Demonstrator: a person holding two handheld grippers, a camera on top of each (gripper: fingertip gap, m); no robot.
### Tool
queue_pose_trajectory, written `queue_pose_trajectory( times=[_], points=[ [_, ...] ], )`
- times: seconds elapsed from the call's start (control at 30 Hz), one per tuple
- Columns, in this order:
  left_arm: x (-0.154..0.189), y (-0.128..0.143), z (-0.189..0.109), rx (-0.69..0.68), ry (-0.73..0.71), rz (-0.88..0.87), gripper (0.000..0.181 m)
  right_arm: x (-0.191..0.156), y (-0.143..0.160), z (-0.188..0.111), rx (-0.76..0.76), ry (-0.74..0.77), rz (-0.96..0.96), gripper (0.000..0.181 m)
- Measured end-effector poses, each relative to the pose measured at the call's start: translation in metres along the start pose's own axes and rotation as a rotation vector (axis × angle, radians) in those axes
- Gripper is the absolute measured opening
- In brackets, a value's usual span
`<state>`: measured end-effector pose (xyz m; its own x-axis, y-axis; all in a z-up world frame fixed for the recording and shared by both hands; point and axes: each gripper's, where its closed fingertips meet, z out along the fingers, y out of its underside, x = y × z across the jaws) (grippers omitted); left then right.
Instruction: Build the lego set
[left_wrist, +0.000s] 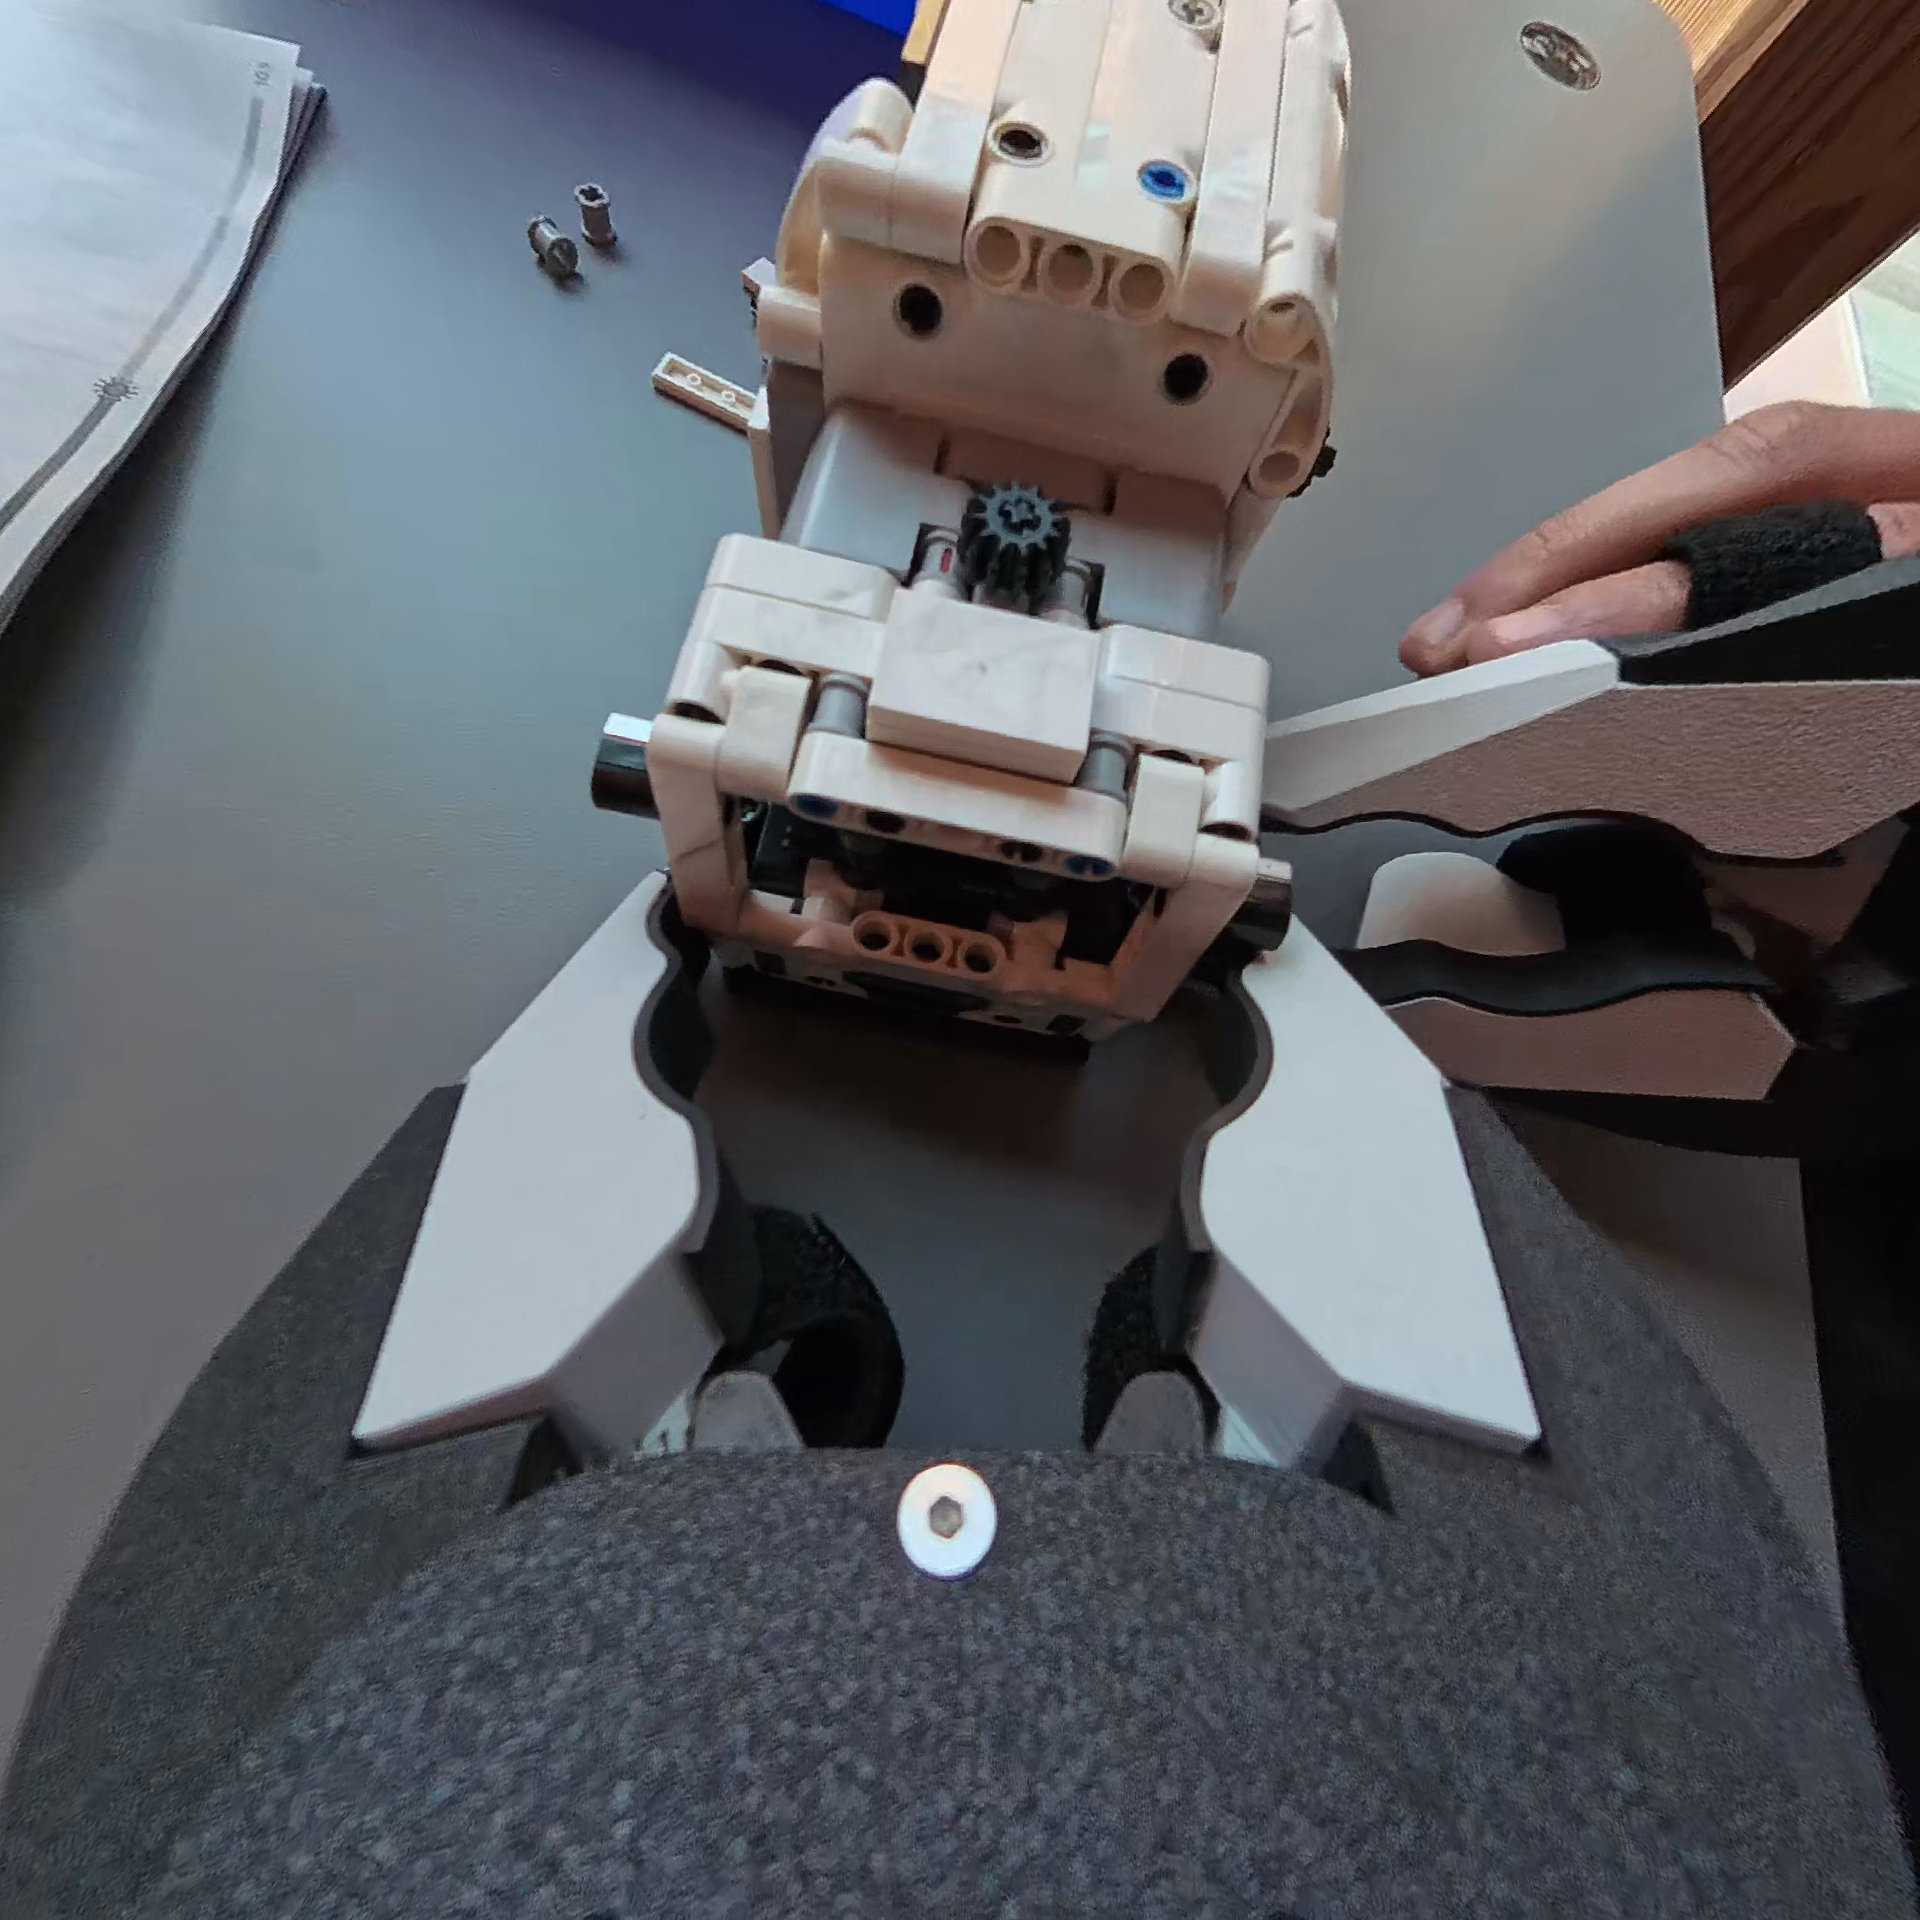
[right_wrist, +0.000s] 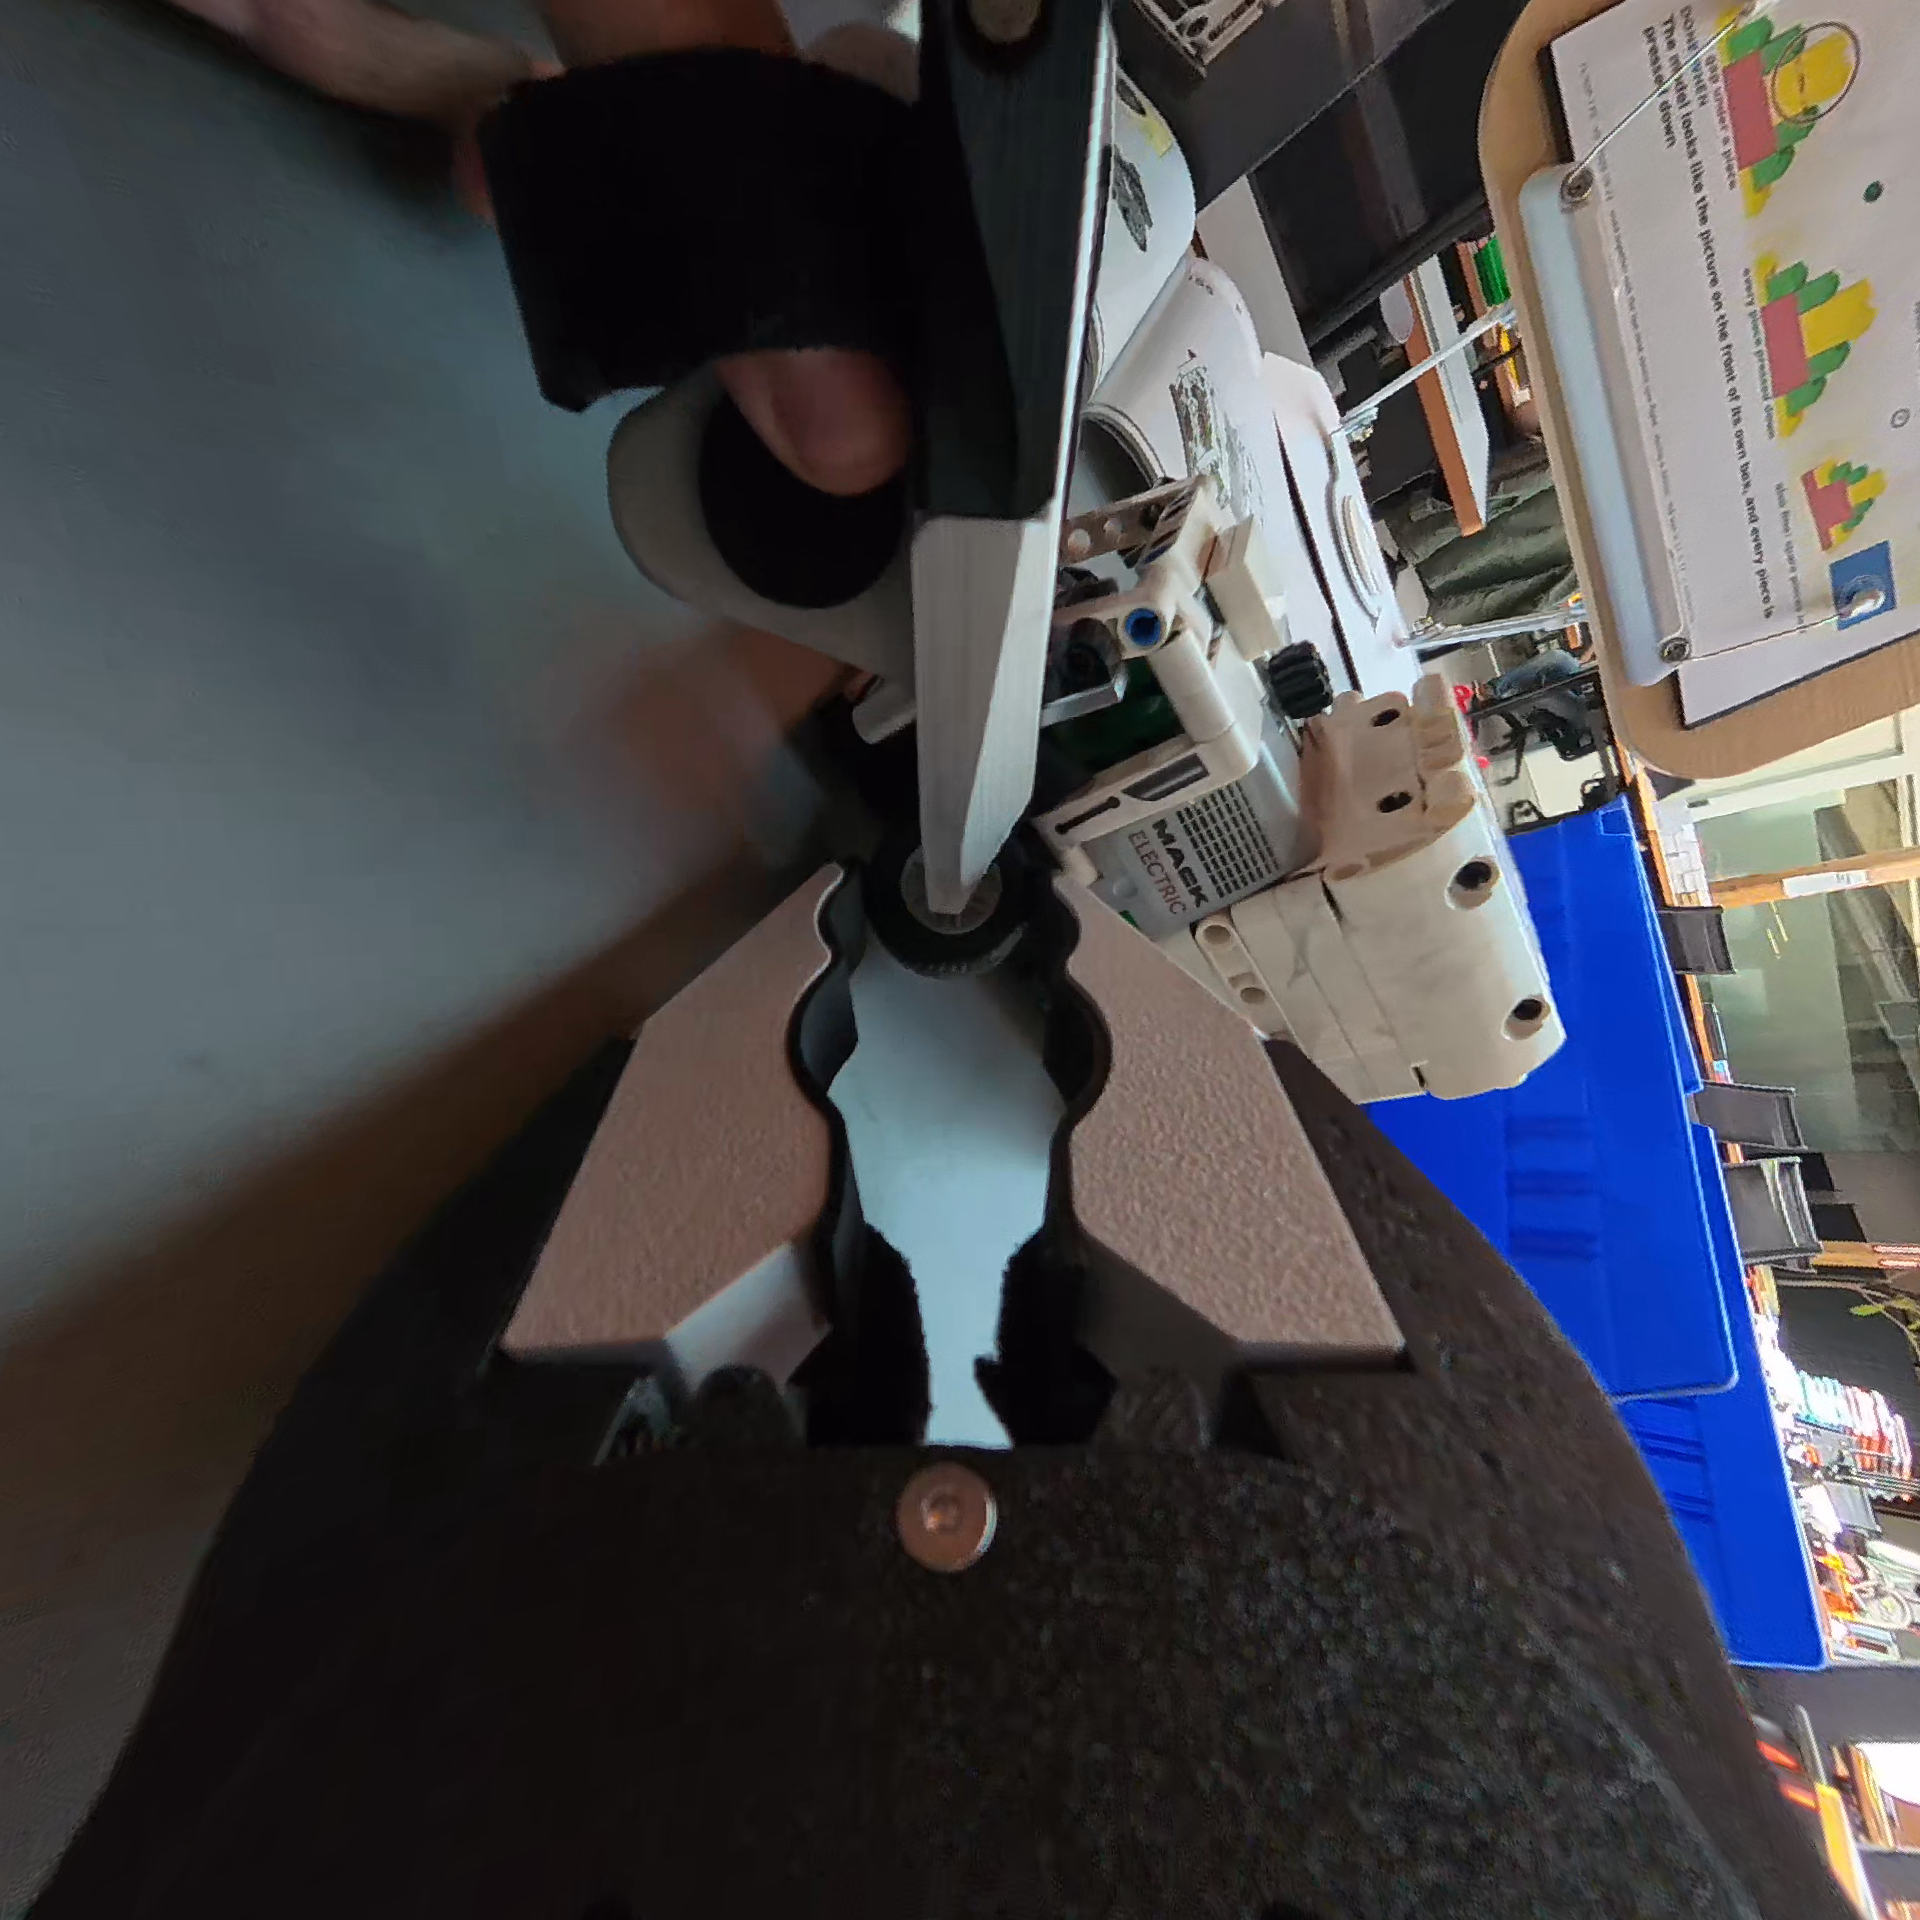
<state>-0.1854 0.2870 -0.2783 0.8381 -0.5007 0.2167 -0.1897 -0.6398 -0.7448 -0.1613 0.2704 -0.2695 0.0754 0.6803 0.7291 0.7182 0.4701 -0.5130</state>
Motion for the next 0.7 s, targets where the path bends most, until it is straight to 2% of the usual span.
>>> queue_pose_trajectory(
  times=[0.03,0.23,0.43,0.6,0.7],
  points=[
    [0.0,0.001,0.0,-0.004,-0.009,0.013,0.097,-0.001,0.001,-0.002,0.0,-0.004,-0.01,0.031],
    [0.001,0.004,0.001,-0.017,-0.026,0.063,0.097,-0.008,0.009,-0.025,0.019,-0.127,0.071,0.033],
    [0.001,0.005,0.001,-0.024,-0.031,0.086,0.097,-0.011,0.02,-0.03,0.076,-0.37,0.221,0.034],
    [0.003,0.005,-0.001,-0.018,0.001,0.063,0.097,-0.003,0.022,-0.033,0.156,-0.465,0.39,0.034],
    [0.005,0.002,-0.007,0.012,0.077,-0.031,0.097,0.005,0.016,-0.04,0.232,-0.452,0.419,0.034]
  ],
)
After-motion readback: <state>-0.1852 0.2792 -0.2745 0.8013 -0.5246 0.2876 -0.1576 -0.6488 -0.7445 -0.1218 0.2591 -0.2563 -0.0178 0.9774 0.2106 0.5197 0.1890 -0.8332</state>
